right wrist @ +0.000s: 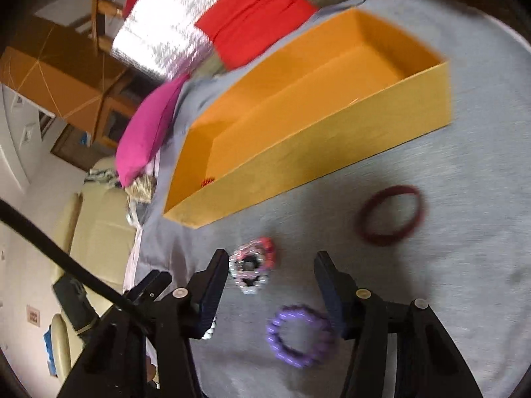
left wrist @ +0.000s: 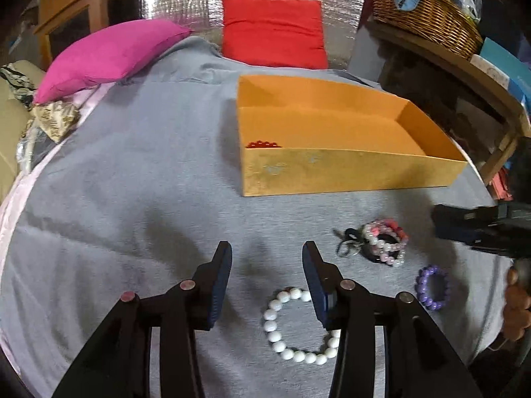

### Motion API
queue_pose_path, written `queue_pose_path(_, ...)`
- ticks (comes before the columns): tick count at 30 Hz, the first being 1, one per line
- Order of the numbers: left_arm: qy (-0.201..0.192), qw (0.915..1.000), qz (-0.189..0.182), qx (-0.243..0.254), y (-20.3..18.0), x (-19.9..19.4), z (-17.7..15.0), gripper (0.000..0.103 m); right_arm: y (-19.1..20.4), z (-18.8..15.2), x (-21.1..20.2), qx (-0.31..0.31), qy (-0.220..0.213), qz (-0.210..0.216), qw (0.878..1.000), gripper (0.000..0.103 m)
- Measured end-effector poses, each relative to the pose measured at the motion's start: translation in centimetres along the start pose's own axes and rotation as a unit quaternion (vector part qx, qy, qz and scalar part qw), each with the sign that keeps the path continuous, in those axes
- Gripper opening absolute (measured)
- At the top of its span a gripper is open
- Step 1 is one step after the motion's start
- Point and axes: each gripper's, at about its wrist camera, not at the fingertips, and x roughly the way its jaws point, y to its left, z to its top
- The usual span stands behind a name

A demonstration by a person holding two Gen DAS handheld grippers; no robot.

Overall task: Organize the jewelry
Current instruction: 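Grasp the pink-and-white bead bracelet with the right gripper while the left gripper grasps the black hair clip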

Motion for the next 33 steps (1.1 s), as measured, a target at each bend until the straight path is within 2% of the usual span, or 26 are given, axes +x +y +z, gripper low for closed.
queue_pose_path(7, 0.013, 0.9998, -0.008, 0.015, -0.8, 0.7, -0.1, 0.045, 0.4, 0.1, 4.0, 0.021, 0.028, -0.023, 0.999, 0.039)
queue_pose_path(11, 0.016, 0.9996, -0.011, 0.019, -1.1, 0.9, 0.0, 0.045, 0.6, 0.1, 5.1, 0.028, 0.033, -0.032, 0.999, 0.016)
queue_pose_path(14, 0.017, 0.9996, -0.012, 0.021, -1.2, 1.1, 0.0, 0.045, 1.1, 0.2, 5.2, 0.01, 0.033, -0.046, 0.998, 0.008)
queue_pose_path(18, 0.016, 0.9996, -0.014, 0.019, -1.2, 1.1, 0.0, 0.045, 1.6, 0.3, 3.8, -0.013, 0.007, -0.067, 0.998, 0.008)
queue_pose_path(24, 0.013, 0.999, -0.031, 0.03, -2.4, 1.6, 0.4, 0.045, 0.0, 0.8, 0.7, 0.006, -0.038, -0.081, 0.996, 0.008)
queue_pose_path(33, -0.025, 0.9923, -0.073, 0.097, -6.7, 1.1, 0.6, 0.045, -1.4, 1.2, -0.4, 0.024, -0.049, -0.101, 0.993, 0.008)
